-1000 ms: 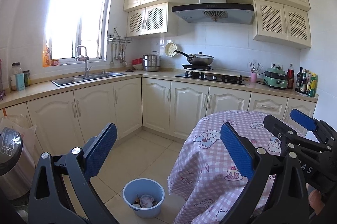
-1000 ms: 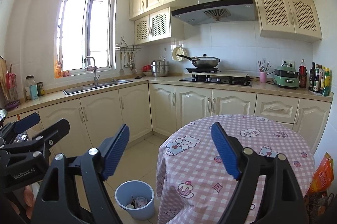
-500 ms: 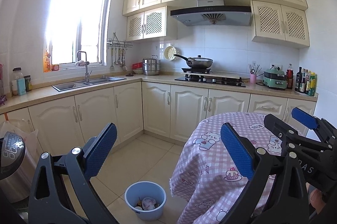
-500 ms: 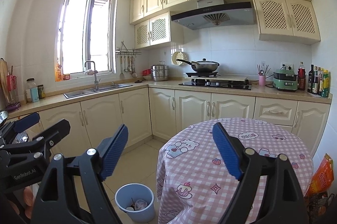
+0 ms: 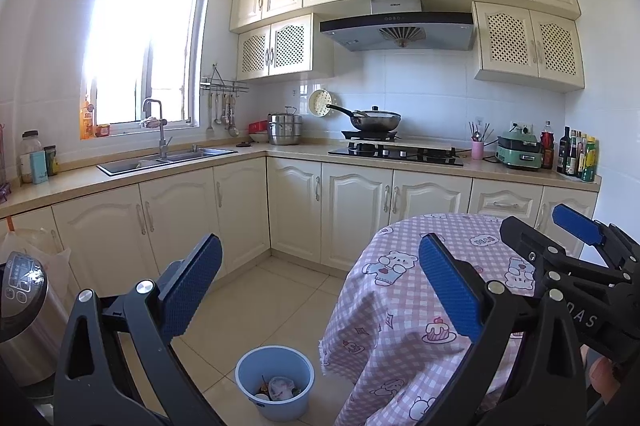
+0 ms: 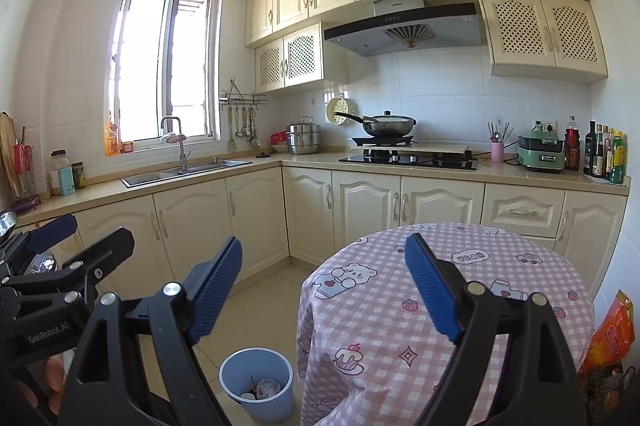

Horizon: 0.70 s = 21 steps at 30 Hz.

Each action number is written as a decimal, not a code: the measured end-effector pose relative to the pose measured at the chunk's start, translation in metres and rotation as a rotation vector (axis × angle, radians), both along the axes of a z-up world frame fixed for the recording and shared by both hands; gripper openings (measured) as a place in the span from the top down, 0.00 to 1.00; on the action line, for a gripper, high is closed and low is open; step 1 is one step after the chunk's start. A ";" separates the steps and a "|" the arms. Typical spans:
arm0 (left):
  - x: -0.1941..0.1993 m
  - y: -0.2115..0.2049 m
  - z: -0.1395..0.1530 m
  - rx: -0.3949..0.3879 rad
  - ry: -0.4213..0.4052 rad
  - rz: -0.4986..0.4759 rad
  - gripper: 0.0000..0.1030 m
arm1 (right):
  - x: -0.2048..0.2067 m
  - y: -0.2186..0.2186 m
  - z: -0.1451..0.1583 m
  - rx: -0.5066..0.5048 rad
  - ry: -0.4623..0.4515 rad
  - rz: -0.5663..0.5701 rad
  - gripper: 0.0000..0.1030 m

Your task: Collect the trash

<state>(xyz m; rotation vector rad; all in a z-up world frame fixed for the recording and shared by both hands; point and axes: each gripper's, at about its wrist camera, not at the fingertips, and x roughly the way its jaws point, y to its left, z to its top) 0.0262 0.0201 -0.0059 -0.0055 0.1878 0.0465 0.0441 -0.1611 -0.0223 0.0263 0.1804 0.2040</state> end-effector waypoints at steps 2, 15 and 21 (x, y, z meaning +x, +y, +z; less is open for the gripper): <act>0.000 0.000 0.000 -0.001 0.000 -0.001 0.07 | -0.001 0.000 0.000 -0.001 -0.001 -0.001 0.20; -0.002 0.000 0.001 -0.005 -0.001 -0.004 0.07 | 0.000 0.000 0.000 0.001 0.002 0.004 0.20; -0.002 0.000 0.001 -0.004 0.000 -0.007 0.07 | -0.001 0.000 0.000 0.002 0.003 0.004 0.20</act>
